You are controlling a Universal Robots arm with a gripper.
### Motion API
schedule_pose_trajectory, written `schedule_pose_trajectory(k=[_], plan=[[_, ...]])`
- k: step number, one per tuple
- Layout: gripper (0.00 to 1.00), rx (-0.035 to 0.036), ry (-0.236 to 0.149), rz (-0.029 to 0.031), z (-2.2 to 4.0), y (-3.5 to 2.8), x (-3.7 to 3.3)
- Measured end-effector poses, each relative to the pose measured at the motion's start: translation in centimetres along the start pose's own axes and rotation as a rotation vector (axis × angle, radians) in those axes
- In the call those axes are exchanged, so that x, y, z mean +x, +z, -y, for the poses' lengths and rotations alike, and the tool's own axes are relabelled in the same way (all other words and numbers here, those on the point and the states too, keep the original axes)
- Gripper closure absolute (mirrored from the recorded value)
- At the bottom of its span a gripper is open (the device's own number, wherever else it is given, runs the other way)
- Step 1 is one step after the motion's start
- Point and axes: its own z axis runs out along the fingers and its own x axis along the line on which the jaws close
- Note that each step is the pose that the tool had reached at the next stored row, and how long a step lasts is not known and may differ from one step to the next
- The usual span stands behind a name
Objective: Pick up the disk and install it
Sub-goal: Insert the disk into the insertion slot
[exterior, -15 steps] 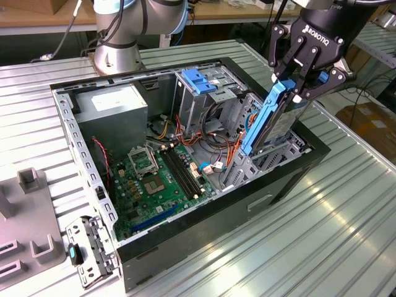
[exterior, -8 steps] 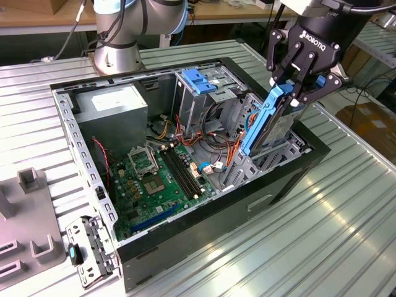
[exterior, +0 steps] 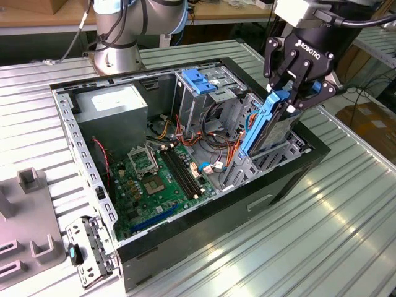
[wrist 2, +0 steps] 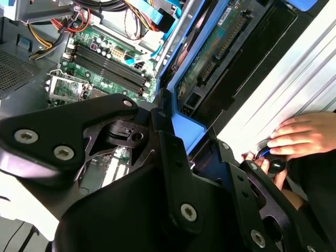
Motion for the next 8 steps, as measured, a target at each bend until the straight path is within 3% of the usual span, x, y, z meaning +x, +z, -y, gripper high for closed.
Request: schedule_pose_trajectory(k=[8], plan=[[0.63,-0.0015,0.0,-0.0001,0.04,1.17,-0.01]])
